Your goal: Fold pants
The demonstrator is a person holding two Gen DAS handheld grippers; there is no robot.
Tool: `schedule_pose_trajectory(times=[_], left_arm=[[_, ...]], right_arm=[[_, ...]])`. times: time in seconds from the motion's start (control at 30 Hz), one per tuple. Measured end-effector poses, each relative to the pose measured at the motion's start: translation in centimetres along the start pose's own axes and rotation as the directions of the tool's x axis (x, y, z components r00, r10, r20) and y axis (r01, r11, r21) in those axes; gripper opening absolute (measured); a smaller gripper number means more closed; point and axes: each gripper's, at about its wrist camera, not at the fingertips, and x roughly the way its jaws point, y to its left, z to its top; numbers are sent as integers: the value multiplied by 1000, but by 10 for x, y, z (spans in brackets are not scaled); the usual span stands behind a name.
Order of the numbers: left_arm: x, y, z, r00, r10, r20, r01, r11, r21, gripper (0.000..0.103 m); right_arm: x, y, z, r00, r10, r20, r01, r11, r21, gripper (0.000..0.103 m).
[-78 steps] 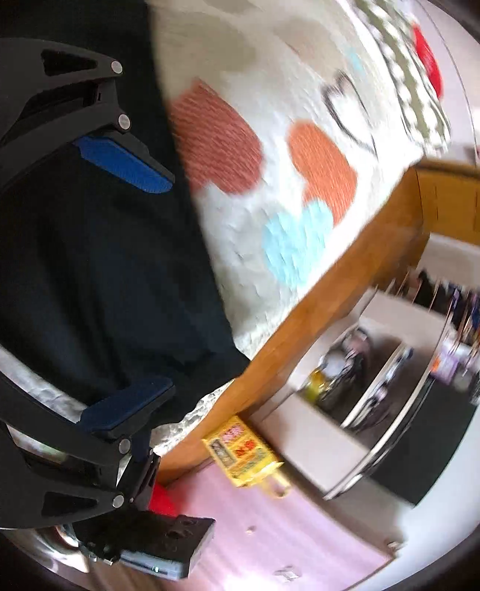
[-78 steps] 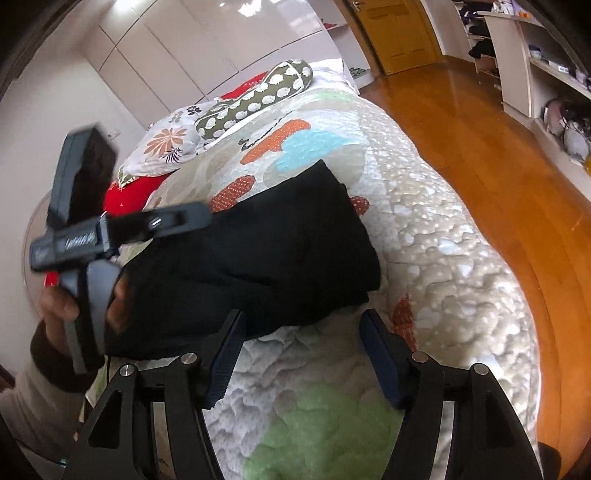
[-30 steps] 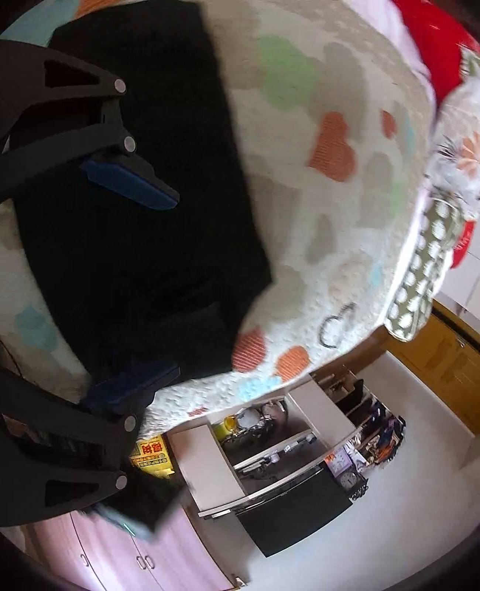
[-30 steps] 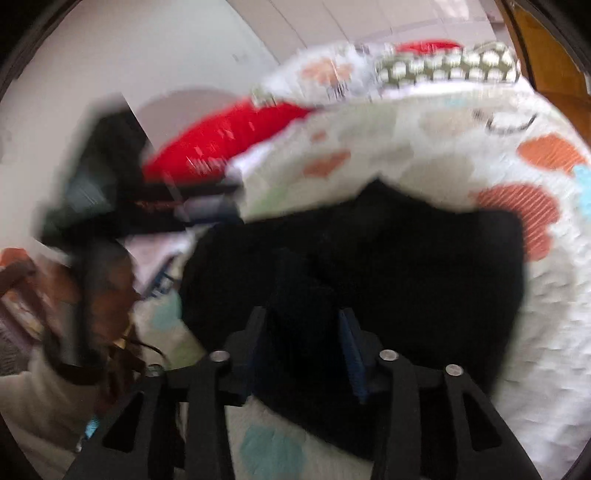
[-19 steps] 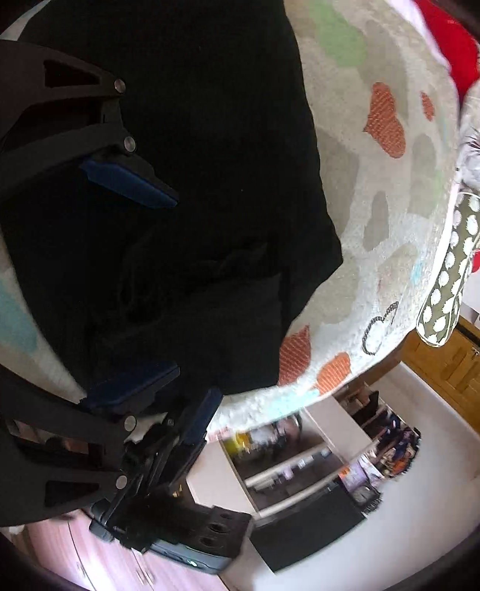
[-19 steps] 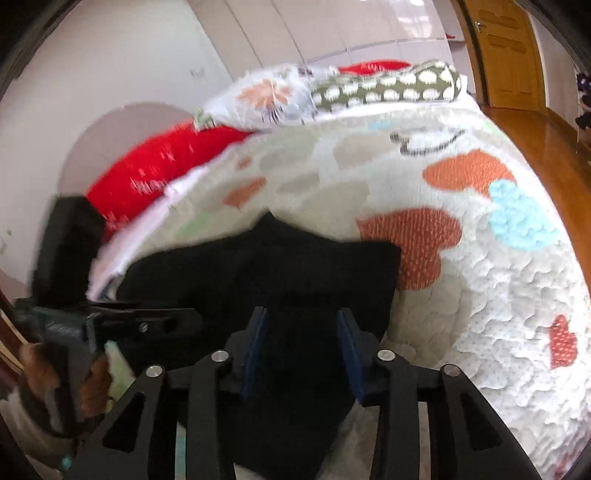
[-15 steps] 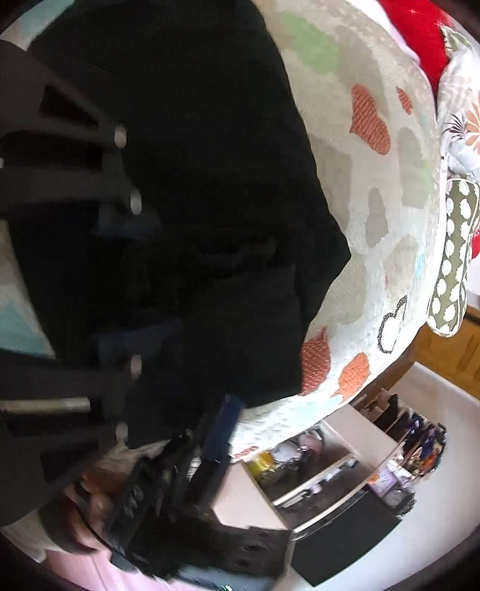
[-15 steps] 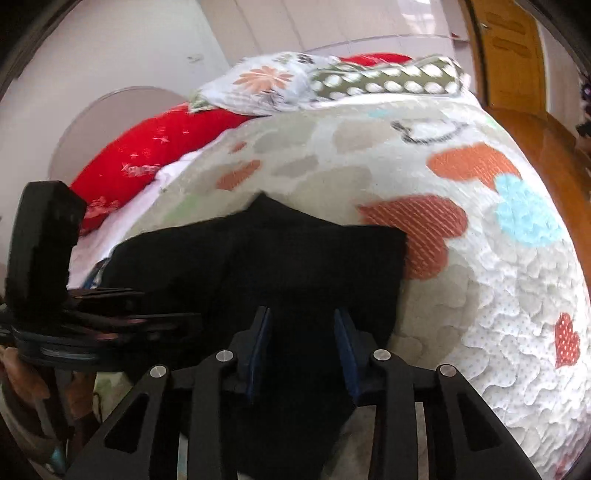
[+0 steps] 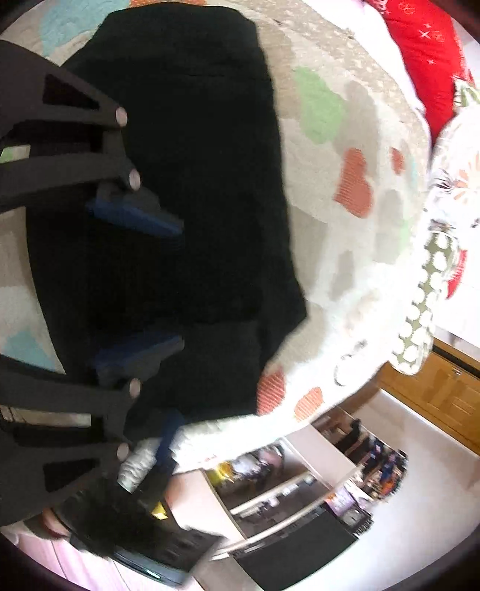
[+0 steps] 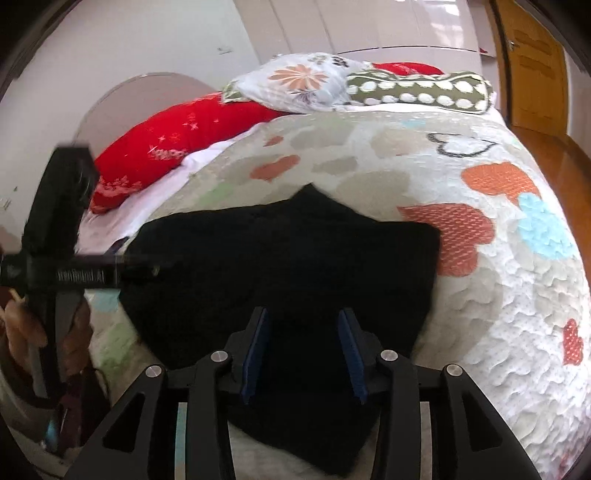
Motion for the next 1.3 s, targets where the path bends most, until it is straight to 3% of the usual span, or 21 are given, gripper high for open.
schedule_pose_trajectory(times=[0.1, 0.17, 0.3, 0.43, 0.57, 0.87, 1.3], left_arm=[[7, -12, 1, 1000, 3, 4, -3, 1000, 18, 64], [14, -18, 0, 1000, 18, -6, -18, 999, 32, 64], [18, -27, -2, 999, 47, 9, -48, 997, 64, 64], [28, -29, -3, 998, 67, 4, -67, 996, 57, 64], [36, -26, -5, 995, 98, 2, -98, 994, 44, 64], [45, -25, -6, 995, 104, 9, -104, 993, 47, 73], [49, -29, -11, 991, 127, 33, -129, 989, 75, 79]], right_arm=[[20, 18, -18, 998, -19, -68, 16, 999, -50, 45], [17, 29, -27, 998, -63, -30, 60, 992, -110, 47], [-6, 19, -18, 999, -19, -33, 17, 997, -72, 49], [-25, -2, 4, 995, -94, 44, 96, 994, -43, 57], [-13, -23, 25, 986, -161, 53, 161, 987, 1, 56], [35, -31, 33, 980, -200, -6, 200, 980, -11, 52], [47, -35, 33, 981, -194, -14, 193, 981, -6, 54]])
